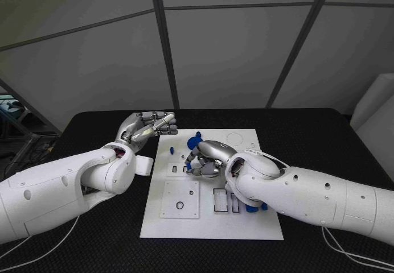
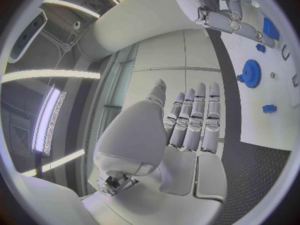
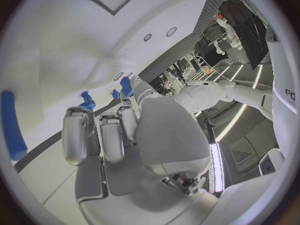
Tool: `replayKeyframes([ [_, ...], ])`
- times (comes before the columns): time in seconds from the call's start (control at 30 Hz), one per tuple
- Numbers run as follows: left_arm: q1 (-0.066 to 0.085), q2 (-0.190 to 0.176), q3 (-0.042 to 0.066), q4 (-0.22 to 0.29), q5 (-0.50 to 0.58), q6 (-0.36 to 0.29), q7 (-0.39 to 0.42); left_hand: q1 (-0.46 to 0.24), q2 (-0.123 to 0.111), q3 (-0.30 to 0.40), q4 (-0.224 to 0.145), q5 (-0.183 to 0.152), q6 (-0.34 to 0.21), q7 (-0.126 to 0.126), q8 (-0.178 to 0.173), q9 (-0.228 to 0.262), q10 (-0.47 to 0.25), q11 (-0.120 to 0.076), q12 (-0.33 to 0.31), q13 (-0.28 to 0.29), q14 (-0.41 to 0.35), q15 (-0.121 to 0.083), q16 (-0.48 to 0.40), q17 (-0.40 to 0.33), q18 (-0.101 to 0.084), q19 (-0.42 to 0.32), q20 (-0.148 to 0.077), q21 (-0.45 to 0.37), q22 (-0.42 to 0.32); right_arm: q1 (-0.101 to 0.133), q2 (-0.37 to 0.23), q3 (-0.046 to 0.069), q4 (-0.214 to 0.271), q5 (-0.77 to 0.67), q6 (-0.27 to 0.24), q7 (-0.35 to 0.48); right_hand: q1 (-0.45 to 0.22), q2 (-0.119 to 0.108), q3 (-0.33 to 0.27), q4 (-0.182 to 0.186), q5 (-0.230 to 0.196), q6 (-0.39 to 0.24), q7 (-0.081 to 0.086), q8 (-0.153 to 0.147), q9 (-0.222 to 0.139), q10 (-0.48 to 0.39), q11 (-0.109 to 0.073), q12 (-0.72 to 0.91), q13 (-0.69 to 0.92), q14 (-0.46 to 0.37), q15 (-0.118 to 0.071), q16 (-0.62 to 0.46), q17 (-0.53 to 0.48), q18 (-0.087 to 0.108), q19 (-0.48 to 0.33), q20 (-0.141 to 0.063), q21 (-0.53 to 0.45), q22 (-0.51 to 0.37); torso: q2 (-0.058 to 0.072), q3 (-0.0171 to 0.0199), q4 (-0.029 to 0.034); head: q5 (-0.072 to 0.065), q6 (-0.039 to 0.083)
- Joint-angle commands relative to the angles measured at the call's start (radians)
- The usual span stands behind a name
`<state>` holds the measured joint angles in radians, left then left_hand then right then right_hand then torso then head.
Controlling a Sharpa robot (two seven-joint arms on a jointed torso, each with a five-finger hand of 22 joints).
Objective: Assemble the parts on the task board
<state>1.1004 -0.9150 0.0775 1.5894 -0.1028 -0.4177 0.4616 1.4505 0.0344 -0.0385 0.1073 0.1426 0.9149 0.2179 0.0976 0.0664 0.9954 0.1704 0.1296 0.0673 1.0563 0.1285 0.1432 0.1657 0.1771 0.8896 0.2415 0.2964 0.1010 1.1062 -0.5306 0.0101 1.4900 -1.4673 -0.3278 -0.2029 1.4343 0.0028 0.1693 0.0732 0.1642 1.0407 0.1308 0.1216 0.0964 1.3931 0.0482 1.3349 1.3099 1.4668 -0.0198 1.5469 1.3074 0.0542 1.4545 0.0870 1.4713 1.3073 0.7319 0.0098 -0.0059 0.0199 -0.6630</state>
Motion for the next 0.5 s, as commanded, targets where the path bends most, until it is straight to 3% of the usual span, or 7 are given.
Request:
replayKeyframes([
  [0.03,0.002,0.002,0.001,0.001,-0.006,0.011,0.006,0.002,0.003,-0.001,-0.005,-0.006,0.001,0.005,-0.006,-0.001,0.002,0.005,-0.007,-0.001,0.001,0.003,-0.003,0.001,0.006,0.006,0.000,-0.003,-0.001,-0.002,0.008,0.000,-0.013,-0.037,0.006,-0.030,-0.006,-0.001,0.006,0.000,-0.003,0.009,0.001,0.007,0.002,-0.008,-0.001,-0.007,0.008,0.091,-0.004,-0.002,0.208,-0.008,-0.003,-0.002,-0.003,0.055,-0.001,-0.0001,0.0006,0.002,-0.002],
  [0.5,0.002,0.005,0.001,-0.001,-0.006,0.011,0.006,0.002,0.003,-0.001,-0.005,-0.006,0.001,0.006,-0.007,-0.001,0.002,0.005,-0.007,-0.001,0.002,0.003,-0.004,0.001,0.006,0.007,0.000,-0.003,-0.002,-0.006,0.027,-0.001,-0.050,-0.048,0.015,-0.048,-0.008,-0.009,0.006,-0.002,-0.002,0.007,0.002,0.005,0.001,-0.010,-0.001,-0.009,0.007,0.091,-0.003,-0.002,0.208,-0.008,-0.003,-0.002,-0.003,0.054,-0.001,-0.0002,0.0000,0.010,-0.003],
])
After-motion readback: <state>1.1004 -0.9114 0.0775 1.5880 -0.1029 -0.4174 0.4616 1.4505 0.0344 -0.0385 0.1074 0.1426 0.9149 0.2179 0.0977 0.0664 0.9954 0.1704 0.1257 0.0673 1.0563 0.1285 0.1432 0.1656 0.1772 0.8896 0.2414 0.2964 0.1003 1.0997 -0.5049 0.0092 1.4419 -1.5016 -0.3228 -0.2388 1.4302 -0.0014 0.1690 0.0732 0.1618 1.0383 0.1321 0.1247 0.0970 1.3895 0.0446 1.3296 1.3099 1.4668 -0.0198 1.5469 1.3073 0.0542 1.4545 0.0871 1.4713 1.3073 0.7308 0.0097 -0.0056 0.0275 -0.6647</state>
